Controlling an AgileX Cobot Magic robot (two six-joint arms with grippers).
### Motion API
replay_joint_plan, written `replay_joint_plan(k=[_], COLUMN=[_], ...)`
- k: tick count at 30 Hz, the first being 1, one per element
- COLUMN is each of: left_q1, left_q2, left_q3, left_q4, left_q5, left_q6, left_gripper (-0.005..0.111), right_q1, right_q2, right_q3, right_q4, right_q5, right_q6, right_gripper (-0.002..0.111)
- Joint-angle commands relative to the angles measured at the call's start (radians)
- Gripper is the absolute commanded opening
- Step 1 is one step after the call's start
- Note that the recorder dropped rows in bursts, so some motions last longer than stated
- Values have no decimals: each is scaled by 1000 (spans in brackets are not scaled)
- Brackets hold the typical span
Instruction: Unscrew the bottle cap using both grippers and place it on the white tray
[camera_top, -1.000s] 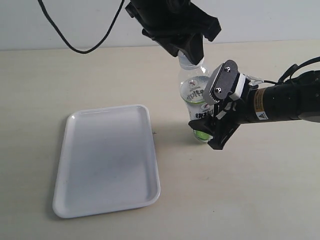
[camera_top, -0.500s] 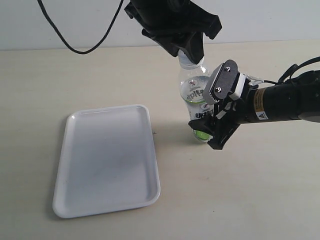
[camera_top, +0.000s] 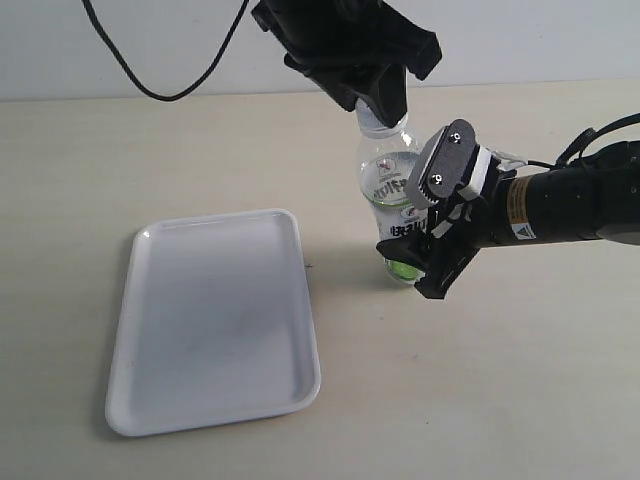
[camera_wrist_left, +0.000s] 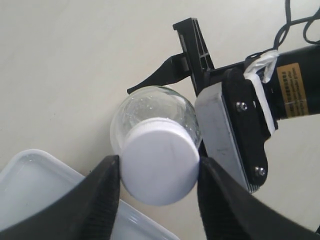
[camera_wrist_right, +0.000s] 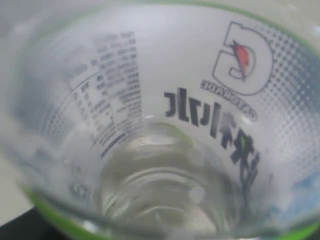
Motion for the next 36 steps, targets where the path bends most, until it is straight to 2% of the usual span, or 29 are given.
replay_joint_plan(k=[1,3,8,19,24,30,33,34,36], left_q1=[-15,-15,-15,-15,-13,-13,-13,-13,-15], left_q2=[-16,-16,-14,-21,-60,-130,-149,-149,-135], left_q3=[-18,-18,-18,-18,-18,-41,-41,-41,-30], left_q4=[-65,-68,-67,-62,23,119,121,115,115], left_q5=[-29,-31,-35,-77,-78,-64,-5,22,22], left_q6=[18,22,3,11,86,321,560,688,851], left_gripper=[33,48,62,62,62,62,62,62,62], right_q1=[1,1,1,1,1,1,1,1,1], right_q2=[5,5,5,5,5,5,5,5,5], right_q3=[0,0,0,0,0,0,0,0,0], right_q4=[-22,-22,-24,-26,-26,-28,-28,-28,-28], right_q5=[38,38,38,38,38,41,45,46,46], right_q6=[-9,-9,-4,10,13,12,12,12,10], right_gripper=[0,0,0,0,0,0,0,0,0])
